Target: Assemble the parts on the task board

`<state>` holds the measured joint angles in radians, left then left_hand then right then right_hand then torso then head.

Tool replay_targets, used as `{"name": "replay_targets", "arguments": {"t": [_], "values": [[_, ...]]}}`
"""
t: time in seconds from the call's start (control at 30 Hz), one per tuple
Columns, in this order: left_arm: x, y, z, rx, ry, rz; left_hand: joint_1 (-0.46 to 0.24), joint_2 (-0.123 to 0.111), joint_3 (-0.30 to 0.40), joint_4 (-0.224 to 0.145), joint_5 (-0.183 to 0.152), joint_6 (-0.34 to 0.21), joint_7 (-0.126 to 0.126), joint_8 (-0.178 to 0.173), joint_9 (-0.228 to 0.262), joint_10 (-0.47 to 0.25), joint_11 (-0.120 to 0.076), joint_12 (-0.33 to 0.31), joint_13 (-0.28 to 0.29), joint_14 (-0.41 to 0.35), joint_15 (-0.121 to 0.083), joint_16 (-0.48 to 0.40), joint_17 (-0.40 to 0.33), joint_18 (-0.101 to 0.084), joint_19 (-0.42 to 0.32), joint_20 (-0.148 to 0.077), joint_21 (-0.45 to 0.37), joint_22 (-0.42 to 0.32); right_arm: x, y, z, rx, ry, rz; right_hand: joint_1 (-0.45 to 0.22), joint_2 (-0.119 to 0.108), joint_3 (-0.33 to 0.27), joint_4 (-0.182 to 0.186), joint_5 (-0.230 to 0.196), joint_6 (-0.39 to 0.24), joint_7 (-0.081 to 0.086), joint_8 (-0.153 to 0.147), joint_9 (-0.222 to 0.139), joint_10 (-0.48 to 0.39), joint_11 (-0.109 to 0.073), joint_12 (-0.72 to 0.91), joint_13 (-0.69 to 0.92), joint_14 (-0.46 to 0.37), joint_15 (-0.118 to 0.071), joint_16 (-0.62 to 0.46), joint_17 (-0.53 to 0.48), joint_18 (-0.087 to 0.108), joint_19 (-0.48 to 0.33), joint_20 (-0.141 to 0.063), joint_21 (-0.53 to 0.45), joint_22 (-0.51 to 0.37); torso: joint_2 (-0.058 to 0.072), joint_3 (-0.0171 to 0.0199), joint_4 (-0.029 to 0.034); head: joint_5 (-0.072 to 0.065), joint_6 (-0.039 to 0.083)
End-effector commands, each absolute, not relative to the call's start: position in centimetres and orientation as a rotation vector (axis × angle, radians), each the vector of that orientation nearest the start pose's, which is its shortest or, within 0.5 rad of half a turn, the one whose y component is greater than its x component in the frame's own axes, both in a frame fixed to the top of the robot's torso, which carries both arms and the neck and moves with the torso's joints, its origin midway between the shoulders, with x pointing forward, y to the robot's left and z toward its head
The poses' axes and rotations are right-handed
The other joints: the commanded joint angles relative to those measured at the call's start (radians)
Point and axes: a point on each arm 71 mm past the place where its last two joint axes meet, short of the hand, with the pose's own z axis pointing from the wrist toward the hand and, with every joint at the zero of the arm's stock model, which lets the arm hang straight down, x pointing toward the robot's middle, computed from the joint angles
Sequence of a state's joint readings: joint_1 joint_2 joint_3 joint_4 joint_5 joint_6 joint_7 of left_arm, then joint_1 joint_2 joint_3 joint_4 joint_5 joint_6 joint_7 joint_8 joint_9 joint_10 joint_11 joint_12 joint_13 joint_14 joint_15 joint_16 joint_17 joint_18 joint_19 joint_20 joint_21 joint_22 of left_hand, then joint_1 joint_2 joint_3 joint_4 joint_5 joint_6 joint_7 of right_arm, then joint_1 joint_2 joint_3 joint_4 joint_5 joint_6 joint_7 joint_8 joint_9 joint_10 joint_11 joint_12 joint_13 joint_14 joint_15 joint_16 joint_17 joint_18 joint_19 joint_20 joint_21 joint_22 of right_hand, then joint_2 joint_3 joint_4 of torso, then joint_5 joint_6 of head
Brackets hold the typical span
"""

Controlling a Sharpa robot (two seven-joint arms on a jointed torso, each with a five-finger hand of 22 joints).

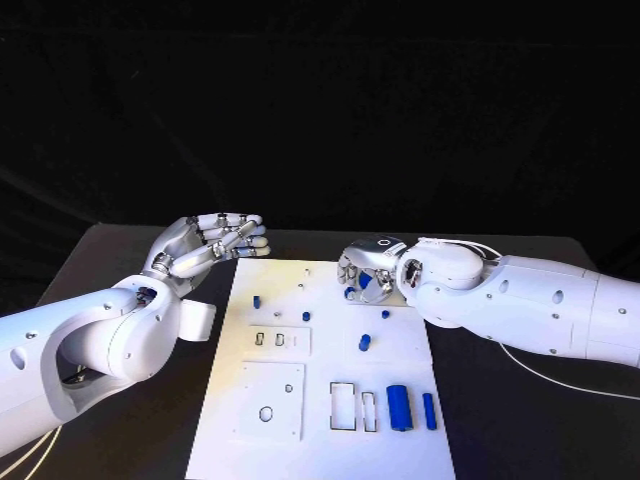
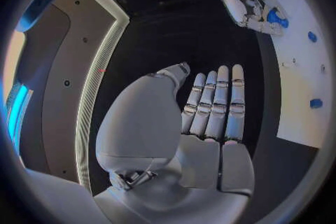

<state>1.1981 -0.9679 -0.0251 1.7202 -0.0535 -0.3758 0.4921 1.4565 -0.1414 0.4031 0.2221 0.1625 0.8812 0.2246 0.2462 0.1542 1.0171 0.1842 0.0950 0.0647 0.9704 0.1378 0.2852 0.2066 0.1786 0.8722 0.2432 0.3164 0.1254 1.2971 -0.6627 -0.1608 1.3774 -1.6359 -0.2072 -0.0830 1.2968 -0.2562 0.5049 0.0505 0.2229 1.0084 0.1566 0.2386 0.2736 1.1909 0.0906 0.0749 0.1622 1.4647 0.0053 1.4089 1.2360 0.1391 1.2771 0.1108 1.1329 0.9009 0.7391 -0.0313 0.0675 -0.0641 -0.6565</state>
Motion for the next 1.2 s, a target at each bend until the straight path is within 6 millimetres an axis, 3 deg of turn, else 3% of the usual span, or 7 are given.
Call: {"name": "replay_targets", "arguments": {"t": [0.03,0.37,0.7,1.1,1.2], "values": [[45.3,21.3,-14.9,-0.986,1.331,-1.634,-0.003,-0.004,0.007,0.000,-0.005,-0.004,0.020,-0.003,-0.002,0.002,0.003,-0.006,0.000,0.003,0.003,-0.005,0.002,0.004,0.003,0.004,0.002,-0.002,50.7,-14.6,-19.4,-0.523,1.701,0.523,0.002,0.013,0.011,0.000,0.003,0.010,-0.002,0.006,0.003,0.011,-0.003,0.005,0.002,0.052,0.002,0.007,0.005,-0.018,0.005,-0.001,0.009,0.008,0.001,0.0002,0.0011,0.000,-0.001],[45.3,21.3,-14.9,-0.988,1.335,-1.633,-0.003,-0.004,0.007,0.000,-0.005,-0.004,0.020,-0.003,-0.002,0.002,0.003,-0.006,0.000,0.003,0.003,-0.005,0.002,0.004,0.003,0.004,0.002,-0.002,50.8,-14.6,-19.7,-0.525,1.722,0.512,0.004,0.014,0.020,0.000,0.002,0.014,-0.004,0.008,0.006,0.018,-0.006,0.007,0.002,0.052,0.000,0.011,0.008,-0.018,0.004,-0.002,0.014,0.014,0.003,-0.0004,0.0058,-0.004,-0.007],[45.4,21.4,-15.0,-0.990,1.337,-1.631,-0.005,-0.005,0.007,0.001,-0.006,-0.006,0.020,-0.004,-0.002,0.001,0.004,-0.008,0.000,0.002,0.004,-0.007,0.002,0.003,0.003,0.004,0.002,-0.002,50.8,-14.7,-19.9,-0.522,1.728,0.504,0.009,0.015,0.029,-0.002,0.003,0.018,-0.007,0.011,0.010,0.026,-0.008,0.009,0.003,0.052,-0.002,0.014,0.009,-0.019,0.003,-0.004,0.020,0.022,0.003,-0.0005,0.0049,-0.004,-0.013],[45.4,21.4,-15.0,-0.992,1.339,-1.629,-0.006,-0.005,0.008,0.001,-0.006,-0.006,0.021,-0.005,-0.002,0.001,0.004,-0.009,0.000,0.001,0.004,-0.007,0.002,0.003,0.002,0.005,0.001,-0.003,50.7,-14.7,-19.1,-0.476,1.613,0.526,0.071,0.070,0.107,-0.047,-0.058,0.069,-0.028,0.051,0.054,0.087,-0.034,0.038,0.023,0.053,-0.023,0.032,0.023,-0.023,0.006,-0.022,0.061,0.076,0.003,0.0000,0.0082,-0.004,-0.014],[45.4,21.5,-15.0,-0.992,1.339,-1.628,-0.006,-0.005,0.008,0.001,-0.006,-0.006,0.021,-0.005,-0.002,0.001,0.004,-0.009,0.000,0.001,0.004,-0.007,0.002,0.003,0.002,0.005,0.001,-0.003,50.5,-14.6,-18.8,-0.462,1.574,0.536,0.076,0.074,0.113,-0.056,-0.065,0.076,-0.031,0.058,0.064,0.095,-0.038,0.044,0.028,0.053,-0.026,0.034,0.025,-0.024,0.007,-0.025,0.068,0.086,0.003,-0.0002,0.0080,-0.004,-0.012]]}}
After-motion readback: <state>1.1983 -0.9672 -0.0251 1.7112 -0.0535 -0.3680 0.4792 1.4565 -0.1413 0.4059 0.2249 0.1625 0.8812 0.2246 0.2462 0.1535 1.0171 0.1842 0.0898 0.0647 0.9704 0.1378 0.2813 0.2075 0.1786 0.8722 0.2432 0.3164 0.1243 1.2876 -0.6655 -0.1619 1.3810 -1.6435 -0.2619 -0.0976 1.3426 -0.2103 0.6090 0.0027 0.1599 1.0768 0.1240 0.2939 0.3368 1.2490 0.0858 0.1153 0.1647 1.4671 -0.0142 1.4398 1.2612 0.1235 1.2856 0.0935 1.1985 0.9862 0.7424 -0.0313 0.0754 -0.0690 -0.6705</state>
